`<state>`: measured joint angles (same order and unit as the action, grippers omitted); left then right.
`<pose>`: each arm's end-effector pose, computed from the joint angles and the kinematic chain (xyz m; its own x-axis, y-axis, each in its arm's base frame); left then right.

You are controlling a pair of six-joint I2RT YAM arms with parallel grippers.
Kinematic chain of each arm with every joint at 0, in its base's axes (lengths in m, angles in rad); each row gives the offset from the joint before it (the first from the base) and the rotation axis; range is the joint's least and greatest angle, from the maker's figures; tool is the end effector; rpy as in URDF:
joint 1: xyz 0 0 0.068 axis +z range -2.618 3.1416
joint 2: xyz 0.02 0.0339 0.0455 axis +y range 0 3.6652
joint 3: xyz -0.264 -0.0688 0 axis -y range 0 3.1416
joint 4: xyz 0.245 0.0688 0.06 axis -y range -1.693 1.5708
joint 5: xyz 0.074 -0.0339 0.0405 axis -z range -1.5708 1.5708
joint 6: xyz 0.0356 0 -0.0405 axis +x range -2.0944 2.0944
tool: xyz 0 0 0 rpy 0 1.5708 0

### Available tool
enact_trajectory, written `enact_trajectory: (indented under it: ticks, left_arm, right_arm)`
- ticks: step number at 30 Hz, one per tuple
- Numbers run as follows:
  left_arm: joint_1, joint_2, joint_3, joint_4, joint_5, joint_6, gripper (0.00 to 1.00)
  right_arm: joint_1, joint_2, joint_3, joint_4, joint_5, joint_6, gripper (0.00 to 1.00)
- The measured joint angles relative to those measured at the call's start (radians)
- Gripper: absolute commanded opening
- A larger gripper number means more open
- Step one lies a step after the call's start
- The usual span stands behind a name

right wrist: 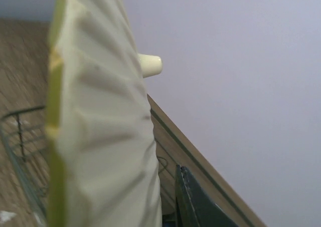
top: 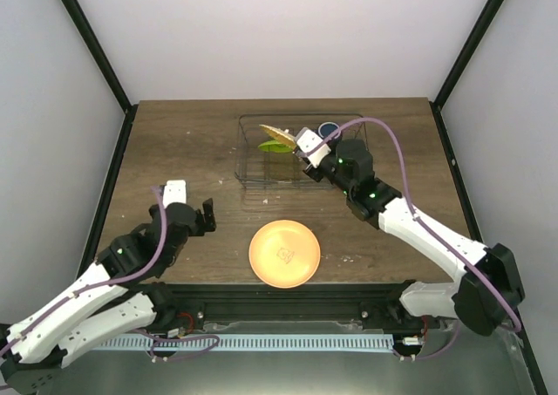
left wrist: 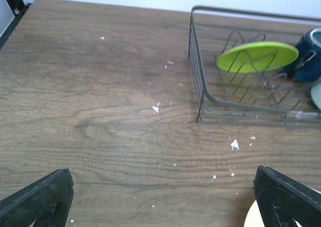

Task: Load the mixed dishes into the dish rack

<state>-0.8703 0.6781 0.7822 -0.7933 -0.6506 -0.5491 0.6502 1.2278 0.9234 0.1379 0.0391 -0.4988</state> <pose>0.1008 -0.0861 0.2992 -0.5099 -0.0395 -0.8593 0.0480 0.9961 -0.0743 0.2325 0.1750 0.3278 0.1588 -0.4797 -0.8629 -0.5673 0.6709 -0.4774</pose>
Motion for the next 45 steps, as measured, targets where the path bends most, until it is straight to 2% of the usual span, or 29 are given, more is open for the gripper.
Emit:
enact_trajectory:
  ticks: [4,10,20,35,39,45]
  left_arm:
    - [0.004,-0.069,-0.016,0.008,-0.023,0.002,1.0]
    - [0.027,-0.06,-0.044,0.006,-0.025,0.002,1.0]
    - [0.081,-0.044,-0.064,0.037,0.018,0.018,1.0]
    - [0.123,-0.038,-0.097,0.069,0.065,0.041,1.0]
    - [0.125,-0.03,-0.098,0.077,0.072,0.048,1.0]
    - [0.125,-0.023,-0.105,0.093,0.08,0.054,1.0]
  right_arm:
    - [0.0,0.071,0.046,-0.014,0.027,-0.163,0.01]
    - [0.0,0.142,0.105,-0.085,0.05,-0.314,0.01]
    - [0.019,0.318,0.13,-0.159,0.191,-0.436,0.01]
    - [0.034,0.44,0.169,-0.125,0.268,-0.557,0.01]
    - [0.048,0.461,0.2,-0.147,0.287,-0.576,0.13]
    - [0.067,0.523,0.259,-0.149,0.308,-0.61,0.38]
